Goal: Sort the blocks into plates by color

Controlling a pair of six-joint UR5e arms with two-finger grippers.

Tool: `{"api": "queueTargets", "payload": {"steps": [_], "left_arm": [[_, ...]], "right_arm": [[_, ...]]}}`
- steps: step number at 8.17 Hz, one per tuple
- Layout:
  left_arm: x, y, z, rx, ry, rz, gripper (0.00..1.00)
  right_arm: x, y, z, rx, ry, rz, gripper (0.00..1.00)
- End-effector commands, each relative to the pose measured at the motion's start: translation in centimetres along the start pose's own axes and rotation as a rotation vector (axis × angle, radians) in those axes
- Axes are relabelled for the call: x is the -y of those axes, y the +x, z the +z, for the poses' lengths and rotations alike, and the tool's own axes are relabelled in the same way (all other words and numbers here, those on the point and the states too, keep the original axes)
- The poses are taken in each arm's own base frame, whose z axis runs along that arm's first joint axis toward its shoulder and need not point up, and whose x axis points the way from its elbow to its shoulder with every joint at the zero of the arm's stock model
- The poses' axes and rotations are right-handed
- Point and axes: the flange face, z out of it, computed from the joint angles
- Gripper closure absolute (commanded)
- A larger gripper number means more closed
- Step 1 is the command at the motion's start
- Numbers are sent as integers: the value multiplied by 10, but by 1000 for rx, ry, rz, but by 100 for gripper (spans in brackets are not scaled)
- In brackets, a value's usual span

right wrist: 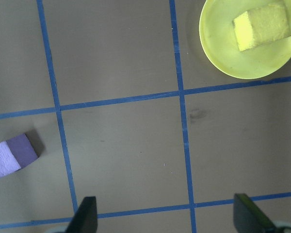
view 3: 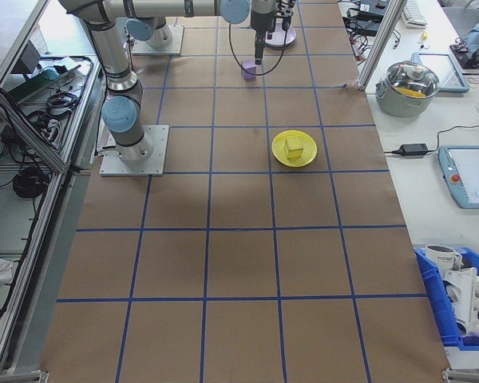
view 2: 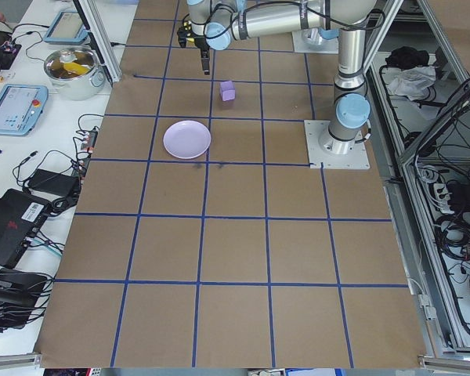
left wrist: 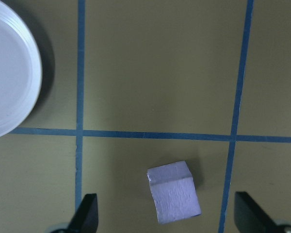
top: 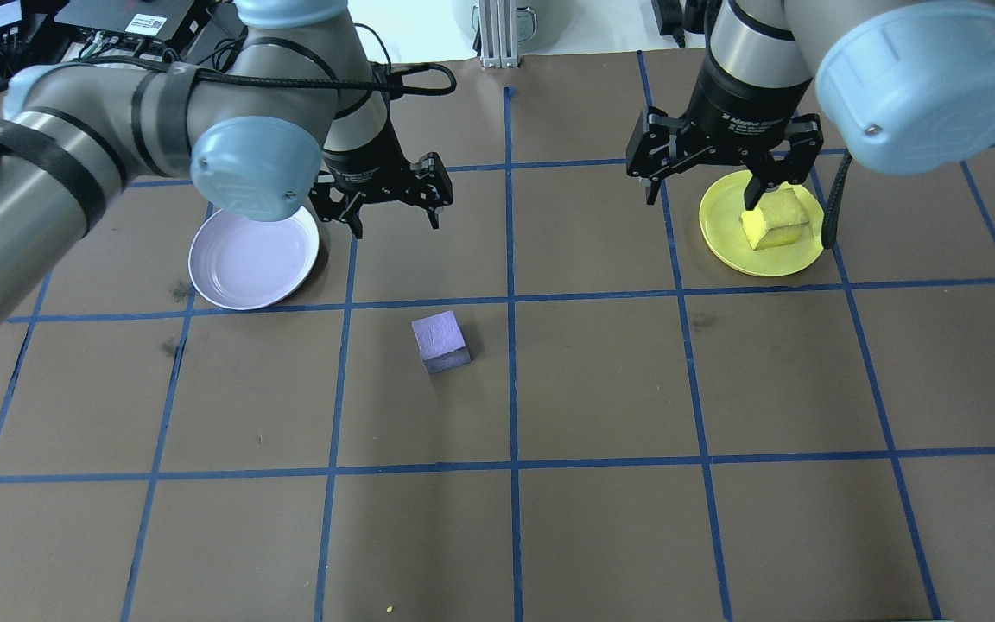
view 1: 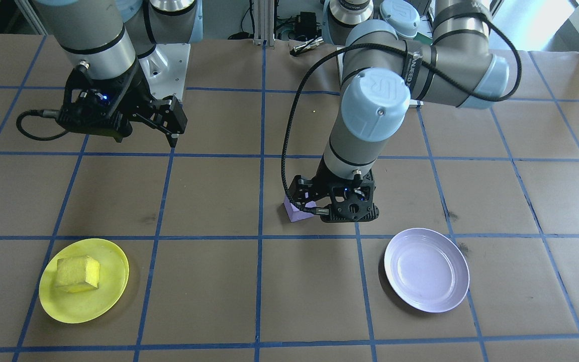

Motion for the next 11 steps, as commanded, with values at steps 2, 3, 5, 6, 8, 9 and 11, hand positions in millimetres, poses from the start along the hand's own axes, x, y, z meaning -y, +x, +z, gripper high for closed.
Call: {"api": "queueTargets", "payload": {"steps": [2, 3, 5, 6, 8, 9, 11], "left_arm": [[-5, 8, 63, 37, -96, 11, 0], [-12, 5, 85, 45, -130, 7, 0], [-15, 5, 105, 46, -171, -7, 0], [-13, 6, 116, 49, -188, -9, 0], [-11, 6, 130, 53, -207, -11, 0], [-11, 7, 137, 54, -215, -11, 0], [-12, 11, 149, 58, -235, -10, 0]], "right_arm": [[-19, 8, -13, -15, -6, -2, 0], [-22, 7, -16, -14, -3, -2, 0], [-21, 8, -16, -15, -1, -2, 0], [-22, 8, -17, -15, 0, -3, 0], [-23, 8, -18, -14, 2, -3, 0], [-23, 8, -18, -14, 2, -3, 0], [-23, 7, -18, -14, 2, -5, 0]]}}
